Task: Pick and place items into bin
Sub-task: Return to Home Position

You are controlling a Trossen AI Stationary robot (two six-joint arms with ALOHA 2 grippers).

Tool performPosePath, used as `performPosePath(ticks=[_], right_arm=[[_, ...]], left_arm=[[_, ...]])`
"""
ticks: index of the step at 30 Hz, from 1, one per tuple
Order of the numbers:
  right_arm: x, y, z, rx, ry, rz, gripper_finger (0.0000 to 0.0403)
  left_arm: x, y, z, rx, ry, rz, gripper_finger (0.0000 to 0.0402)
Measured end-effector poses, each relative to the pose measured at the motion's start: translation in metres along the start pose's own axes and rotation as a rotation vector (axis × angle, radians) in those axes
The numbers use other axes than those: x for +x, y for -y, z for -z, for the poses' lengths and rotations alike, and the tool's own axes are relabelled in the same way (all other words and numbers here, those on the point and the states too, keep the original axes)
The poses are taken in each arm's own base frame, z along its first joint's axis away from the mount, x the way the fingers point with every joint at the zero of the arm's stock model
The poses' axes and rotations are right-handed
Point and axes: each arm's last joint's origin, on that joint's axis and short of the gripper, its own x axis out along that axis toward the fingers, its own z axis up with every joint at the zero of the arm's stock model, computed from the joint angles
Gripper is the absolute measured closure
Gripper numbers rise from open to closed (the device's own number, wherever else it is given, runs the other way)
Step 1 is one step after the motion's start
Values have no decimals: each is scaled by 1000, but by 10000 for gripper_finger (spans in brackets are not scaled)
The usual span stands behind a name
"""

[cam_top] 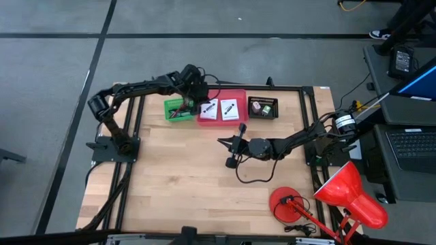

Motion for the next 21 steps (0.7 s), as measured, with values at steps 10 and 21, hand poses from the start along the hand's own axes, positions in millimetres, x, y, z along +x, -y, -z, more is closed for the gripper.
performPosePath(ticks=[10, 21], right_arm=[[0, 0, 0, -1, -3, -2, 402], [-5, 5, -12, 46, 35, 3, 402]], left_arm=[[-44, 46, 33, -58, 176, 42, 400], [-102, 105, 69, -34, 560, -88, 399]])
